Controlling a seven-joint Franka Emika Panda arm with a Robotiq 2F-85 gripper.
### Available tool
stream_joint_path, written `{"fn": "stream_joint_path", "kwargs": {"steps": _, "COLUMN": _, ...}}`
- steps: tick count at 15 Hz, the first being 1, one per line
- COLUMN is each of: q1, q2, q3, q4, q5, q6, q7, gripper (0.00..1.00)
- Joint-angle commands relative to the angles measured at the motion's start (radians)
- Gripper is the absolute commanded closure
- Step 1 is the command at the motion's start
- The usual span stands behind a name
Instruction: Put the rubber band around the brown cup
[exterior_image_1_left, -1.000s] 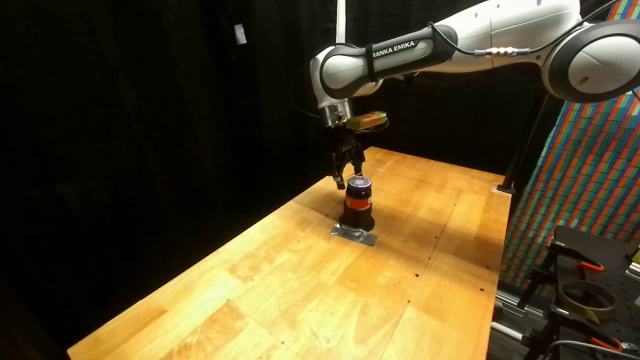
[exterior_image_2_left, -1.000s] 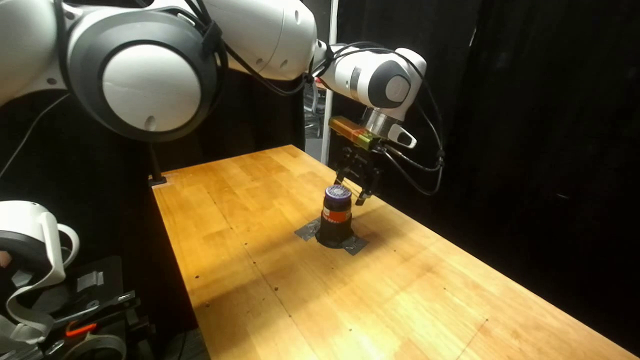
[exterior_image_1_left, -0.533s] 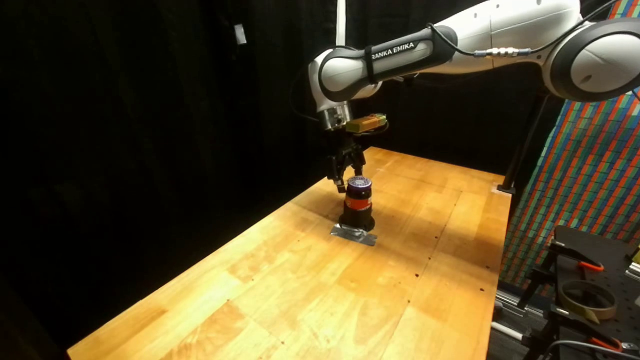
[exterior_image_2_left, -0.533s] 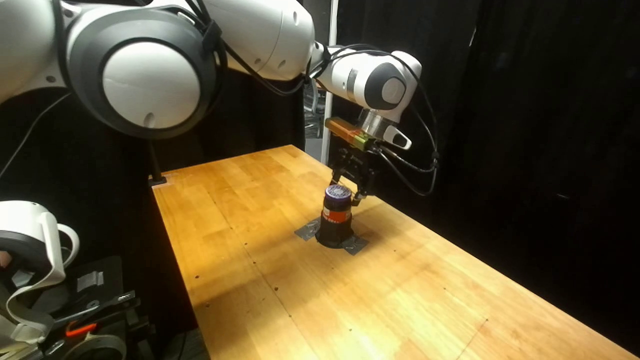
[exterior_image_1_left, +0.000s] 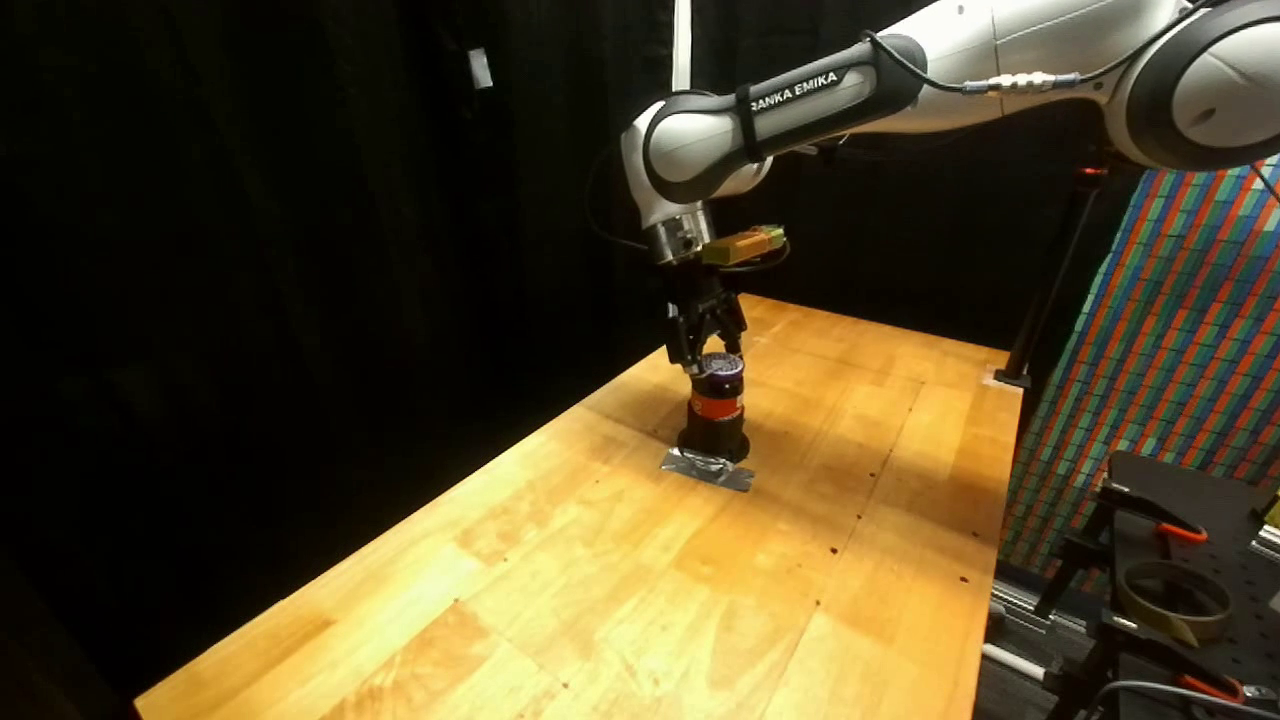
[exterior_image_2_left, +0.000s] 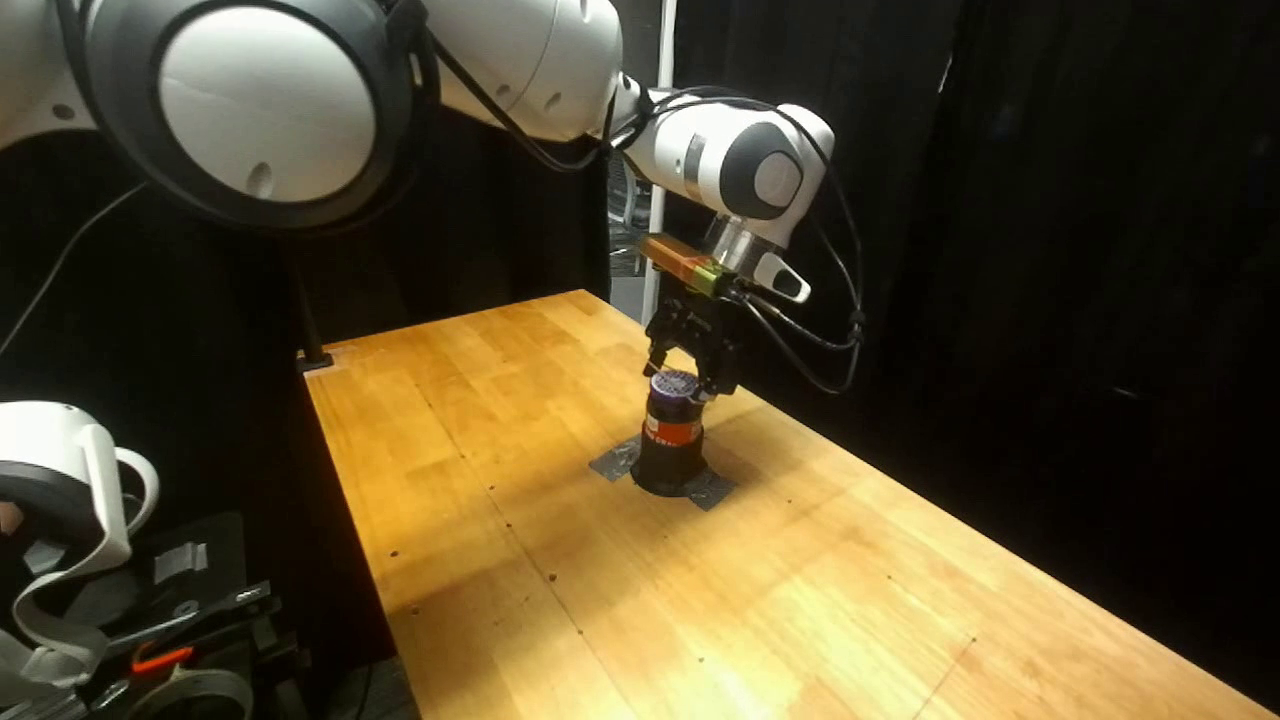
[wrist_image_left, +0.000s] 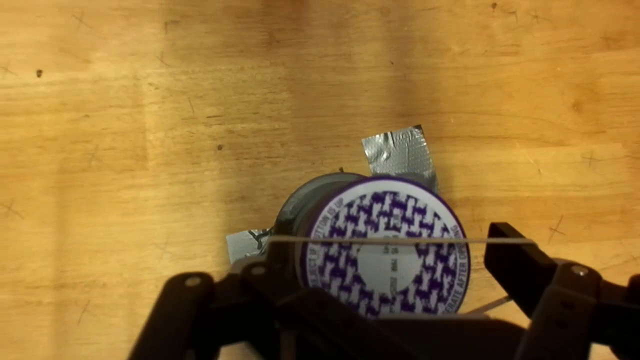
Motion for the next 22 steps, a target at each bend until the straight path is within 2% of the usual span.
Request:
{"fn": "stream_joint_path", "kwargs": {"steps": 1, "q1": -0.001, "q2": -0.12, "q3": 0.0, "q4": -0.179, "q5": 0.008, "q6": 0.055, "q7": 0.029, "gripper": 0.0}}
{"fn": "stream_joint_path", "kwargs": {"steps": 10, "q1": 0.018, "q2": -0.313, "q3": -0.033, "q4": -0.551, "q5": 0.008, "q6": 0.292, "q7": 0.069, "gripper": 0.0}}
{"fn": "stream_joint_path", "kwargs": {"steps": 11, "q1": 0.02, "q2": -0.332, "q3": -0.035, "q4": -0.587, "q5": 0.003, "q6": 0.319, "q7": 0.071, "gripper": 0.25}}
{"fn": "stream_joint_path", "kwargs": {"steps": 12, "q1": 0.023, "q2": -0.352, "q3": -0.037, "q4": -0.626, "q5": -0.001, "q6": 0.351, "q7": 0.074, "gripper": 0.26}}
{"fn": "stream_joint_path", "kwargs": {"steps": 13, "q1": 0.023, "q2": -0.374, "q3": -0.037, "q4": -0.663, "q5": 0.0, "q6": 0.378, "q7": 0.075, "gripper": 0.32}}
{"fn": "stream_joint_path", "kwargs": {"steps": 17, "q1": 0.026, "q2": -0.453, "q3": -0.042, "q4": -0.808, "q5": -0.003, "q6": 0.504, "q7": 0.087, "gripper": 0.65}}
{"fn": "stream_joint_path", "kwargs": {"steps": 20, "q1": 0.043, "q2": -0.513, "q3": -0.061, "q4": -0.936, "q5": -0.026, "q6": 0.668, "q7": 0.141, "gripper": 0.87}}
{"fn": "stream_joint_path", "kwargs": {"steps": 22, "q1": 0.067, "q2": -0.557, "q3": -0.084, "q4": -1.036, "q5": -0.064, "q6": 0.827, "q7": 0.203, "gripper": 0.98}}
